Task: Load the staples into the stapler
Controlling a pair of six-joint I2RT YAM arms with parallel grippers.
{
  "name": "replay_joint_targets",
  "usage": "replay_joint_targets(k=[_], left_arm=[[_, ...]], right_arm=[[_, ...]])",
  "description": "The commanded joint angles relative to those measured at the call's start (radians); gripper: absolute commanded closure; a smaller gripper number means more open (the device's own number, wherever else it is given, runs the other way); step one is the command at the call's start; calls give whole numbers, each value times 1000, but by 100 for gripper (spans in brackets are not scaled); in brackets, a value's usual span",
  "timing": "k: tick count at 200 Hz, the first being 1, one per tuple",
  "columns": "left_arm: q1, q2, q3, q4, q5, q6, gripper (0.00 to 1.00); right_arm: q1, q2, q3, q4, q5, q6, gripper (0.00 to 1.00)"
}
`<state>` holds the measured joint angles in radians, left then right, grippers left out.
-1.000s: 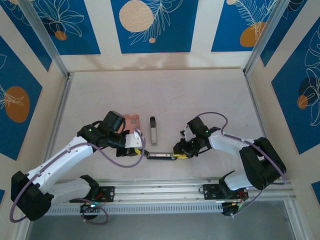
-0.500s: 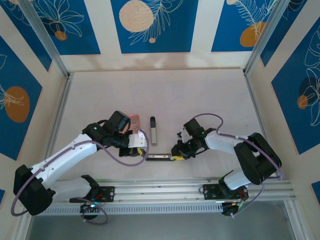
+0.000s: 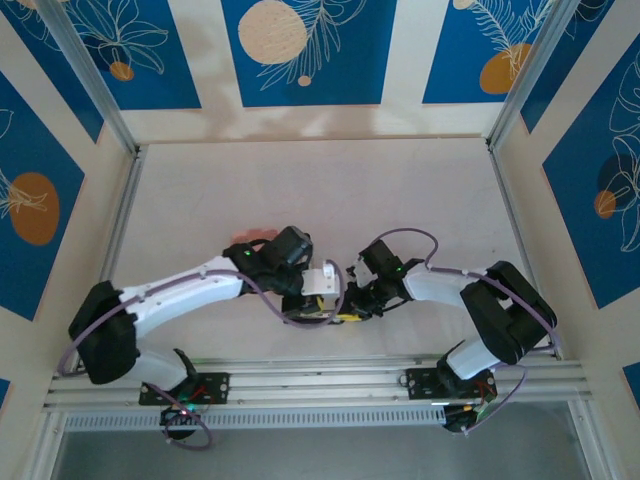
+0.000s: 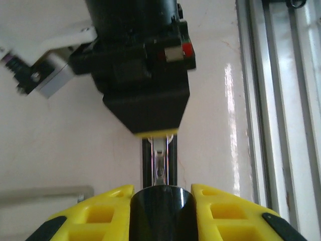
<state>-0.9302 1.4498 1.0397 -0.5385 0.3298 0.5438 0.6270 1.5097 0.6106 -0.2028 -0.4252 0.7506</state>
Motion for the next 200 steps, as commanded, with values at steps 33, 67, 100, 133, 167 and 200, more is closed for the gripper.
replay_joint_targets(k=[33, 67, 100, 133, 167, 200], left_arm=[[-55, 105, 67, 251, 1, -105, 94], [-56, 121, 55, 212, -30, -103, 93], [-56, 121, 32, 172, -61, -105, 93], [-56, 131, 25, 150, -72, -108, 93], [-60, 191, 58, 148, -83, -121, 92], [-74, 278, 113, 111, -76, -119, 91]], right_arm=[[16, 22, -33, 113, -31, -2, 77], [0, -14, -77, 165, -65, 3, 71], [-36, -96, -132, 175, -83, -1, 65], [-102, -186, -190, 140, -79, -5, 62], [-156, -275, -209, 47, -35, -1, 61], [-196, -360, -211, -38, 14, -2, 59]])
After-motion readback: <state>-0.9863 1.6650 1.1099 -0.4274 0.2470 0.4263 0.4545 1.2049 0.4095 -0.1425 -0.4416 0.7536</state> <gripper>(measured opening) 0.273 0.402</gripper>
